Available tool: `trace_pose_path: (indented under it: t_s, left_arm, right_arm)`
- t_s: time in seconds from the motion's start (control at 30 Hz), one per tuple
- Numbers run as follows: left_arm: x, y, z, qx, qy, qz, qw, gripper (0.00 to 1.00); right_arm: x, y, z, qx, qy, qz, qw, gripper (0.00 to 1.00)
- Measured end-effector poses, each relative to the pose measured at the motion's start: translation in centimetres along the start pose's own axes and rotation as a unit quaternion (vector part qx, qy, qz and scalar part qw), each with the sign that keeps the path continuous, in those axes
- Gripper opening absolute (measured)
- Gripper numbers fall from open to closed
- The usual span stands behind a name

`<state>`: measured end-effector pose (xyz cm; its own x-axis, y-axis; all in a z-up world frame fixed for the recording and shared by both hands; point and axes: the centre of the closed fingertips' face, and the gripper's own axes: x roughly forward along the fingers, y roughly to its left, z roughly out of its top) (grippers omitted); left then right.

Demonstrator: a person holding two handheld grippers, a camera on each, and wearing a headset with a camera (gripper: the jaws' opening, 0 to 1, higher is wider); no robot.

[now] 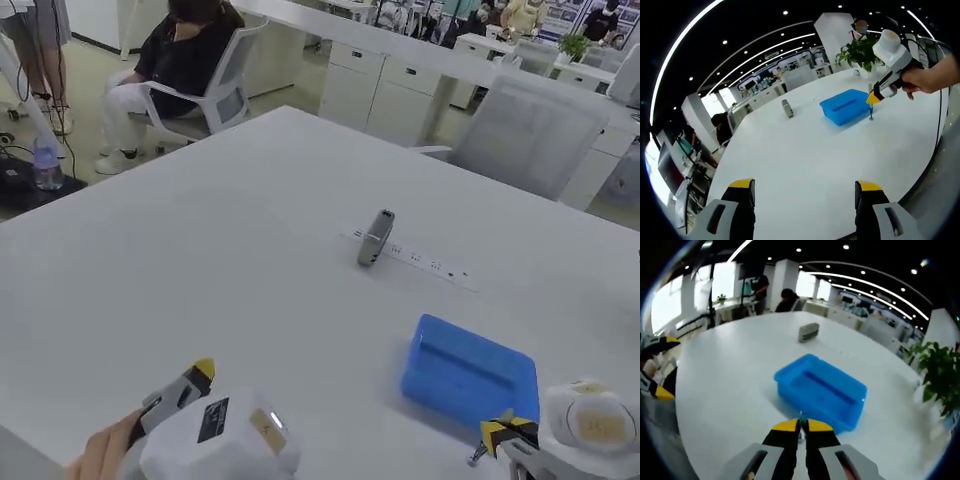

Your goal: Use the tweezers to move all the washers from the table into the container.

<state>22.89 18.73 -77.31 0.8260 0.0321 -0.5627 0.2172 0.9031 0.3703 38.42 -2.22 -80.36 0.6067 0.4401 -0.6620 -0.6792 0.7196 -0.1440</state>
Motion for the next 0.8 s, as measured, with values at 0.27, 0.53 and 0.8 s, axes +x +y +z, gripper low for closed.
trace_pose_path:
  t_s: [0.27,0.53,0.8]
  left_arm:
    - [0.0,0.0,0.1,-0.001,-0.003,-0.001,1.0000,0.84]
    - [0.0,0.0,0.0,-0.001,-0.001,-0.001,1.0000,0.84]
    - [0.1,-0.1,-0.1,0.002,0.002,-0.003,1.0000,0.84]
  right_arm:
    - [0.1,-1.6,-0.3,0.070,0.007,-0.008,0.9975,0.00]
    - [-0.8,-2.0,0.0,0.128,-0.006,0.007,0.9918,0.00]
    - [-2.0,-1.9,1.1,0.125,-0.023,0.011,0.9918,0.00]
